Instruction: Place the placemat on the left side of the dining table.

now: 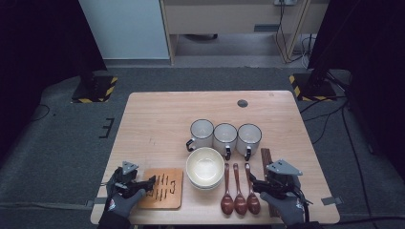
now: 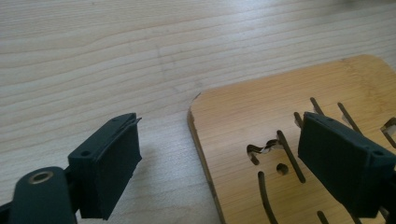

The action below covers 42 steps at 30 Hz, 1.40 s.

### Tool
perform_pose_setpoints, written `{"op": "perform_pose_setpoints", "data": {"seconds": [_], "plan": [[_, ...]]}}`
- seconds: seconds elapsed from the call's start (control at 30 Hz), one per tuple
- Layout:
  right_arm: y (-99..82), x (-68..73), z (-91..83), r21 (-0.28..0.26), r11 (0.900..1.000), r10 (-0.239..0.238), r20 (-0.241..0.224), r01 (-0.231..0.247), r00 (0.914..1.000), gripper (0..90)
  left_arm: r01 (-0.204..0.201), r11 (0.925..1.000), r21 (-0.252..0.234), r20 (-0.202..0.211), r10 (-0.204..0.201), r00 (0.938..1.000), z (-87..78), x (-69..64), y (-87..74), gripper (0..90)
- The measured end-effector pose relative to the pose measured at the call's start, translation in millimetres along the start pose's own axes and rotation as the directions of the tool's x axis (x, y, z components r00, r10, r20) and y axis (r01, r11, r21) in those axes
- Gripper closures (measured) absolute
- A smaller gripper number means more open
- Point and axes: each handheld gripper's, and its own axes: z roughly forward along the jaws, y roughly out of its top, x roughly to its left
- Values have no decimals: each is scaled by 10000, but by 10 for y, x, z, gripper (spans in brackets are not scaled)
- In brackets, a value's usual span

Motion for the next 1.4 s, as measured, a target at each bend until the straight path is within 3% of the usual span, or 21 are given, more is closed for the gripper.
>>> {"op": "perform_pose_setpoints", "data": {"seconds": [0.3,0.77,1.4], "plan": [[31,224,35,31,9999,-156,-559,158,9983,147,-224,9996,153,91,223,9997,46,-50,-1,106],[25,449,104,261,9993,-251,-933,277,9953,139,-327,9994,130,161,325,9993,85,-94,2,87],[-20,614,186,545,9971,-476,-1118,540,9926,145,-972,9952,73,111,971,9952,110,-217,32,79]]}}
